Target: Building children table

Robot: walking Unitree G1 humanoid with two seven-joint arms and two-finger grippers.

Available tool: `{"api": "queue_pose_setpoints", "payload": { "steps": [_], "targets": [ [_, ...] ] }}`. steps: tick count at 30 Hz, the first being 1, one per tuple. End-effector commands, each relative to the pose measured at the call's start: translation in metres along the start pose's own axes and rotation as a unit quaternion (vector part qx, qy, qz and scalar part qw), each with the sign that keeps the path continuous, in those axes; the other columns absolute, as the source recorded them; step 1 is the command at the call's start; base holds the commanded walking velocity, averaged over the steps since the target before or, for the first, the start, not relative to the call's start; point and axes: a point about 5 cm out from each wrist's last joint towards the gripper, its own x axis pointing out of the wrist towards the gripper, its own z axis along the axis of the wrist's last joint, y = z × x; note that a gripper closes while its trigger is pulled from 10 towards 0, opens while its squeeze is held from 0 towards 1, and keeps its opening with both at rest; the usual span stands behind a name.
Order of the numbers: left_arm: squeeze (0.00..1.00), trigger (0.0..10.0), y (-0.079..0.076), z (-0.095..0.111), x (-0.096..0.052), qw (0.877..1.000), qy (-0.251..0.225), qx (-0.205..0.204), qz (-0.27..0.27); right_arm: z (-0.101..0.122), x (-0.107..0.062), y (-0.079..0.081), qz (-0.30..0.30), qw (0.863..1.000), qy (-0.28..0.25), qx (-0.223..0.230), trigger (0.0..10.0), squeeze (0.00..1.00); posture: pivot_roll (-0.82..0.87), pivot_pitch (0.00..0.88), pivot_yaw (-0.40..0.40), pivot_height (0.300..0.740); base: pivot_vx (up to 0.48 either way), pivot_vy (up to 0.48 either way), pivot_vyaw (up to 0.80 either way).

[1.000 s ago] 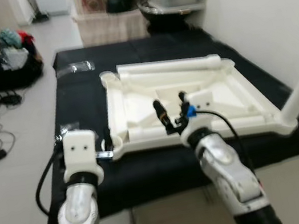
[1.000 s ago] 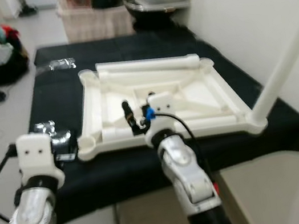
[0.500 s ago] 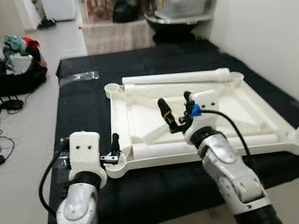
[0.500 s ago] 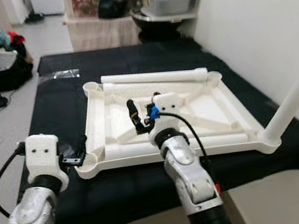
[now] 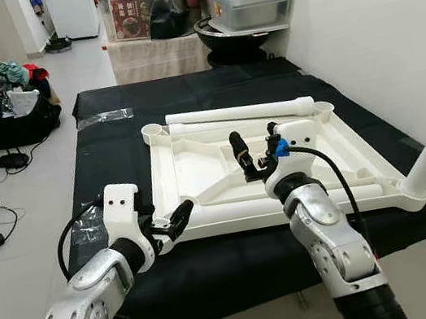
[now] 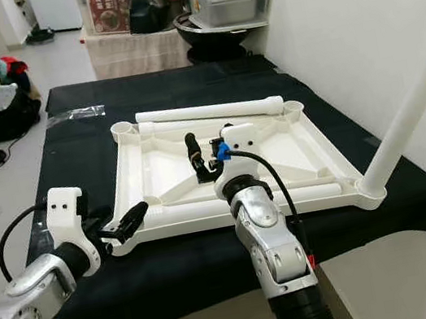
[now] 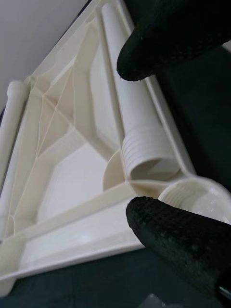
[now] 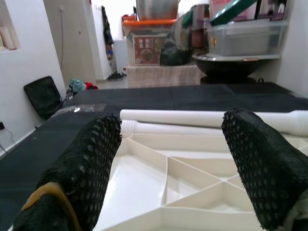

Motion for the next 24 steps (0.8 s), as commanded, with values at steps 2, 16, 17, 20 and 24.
{"api": "queue_pose_setpoints", "payload": {
  "steps": [2,16,17,20,24],
  "targets": [
    [0.00,10.0,0.016,0.006,0.006,0.999,0.035,-0.034,-0.004,-0.003,0.002,-0.006,-0.021,1.000,0.017,-0.005,10.0,0.00,0.08,0.091,-0.104,0.740,0.000,0.000,0.00],
    [0.00,10.0,0.017,0.023,0.031,0.991,0.085,-0.090,-0.057,-0.004,0.002,-0.008,-0.041,0.999,0.031,-0.012,10.0,0.00,0.08,0.122,-0.079,0.740,0.000,0.000,0.00],
    [0.00,10.0,0.014,0.024,0.032,0.989,0.088,-0.096,-0.066,-0.004,0.002,-0.008,-0.041,0.999,0.032,-0.012,10.0,0.00,0.08,0.122,-0.079,0.740,0.000,0.000,0.00],
    [0.00,10.0,0.009,0.025,0.034,0.987,0.100,-0.100,-0.076,-0.004,0.003,-0.008,-0.042,0.998,0.034,-0.012,10.0,0.00,0.08,0.121,-0.079,0.740,0.000,0.000,0.00],
    [0.00,10.0,0.000,0.025,0.037,0.980,0.133,-0.113,-0.096,-0.005,0.004,-0.010,-0.049,0.998,0.038,-0.012,10.0,0.00,0.08,0.115,-0.074,0.740,0.000,0.000,0.00]
  ]
}}
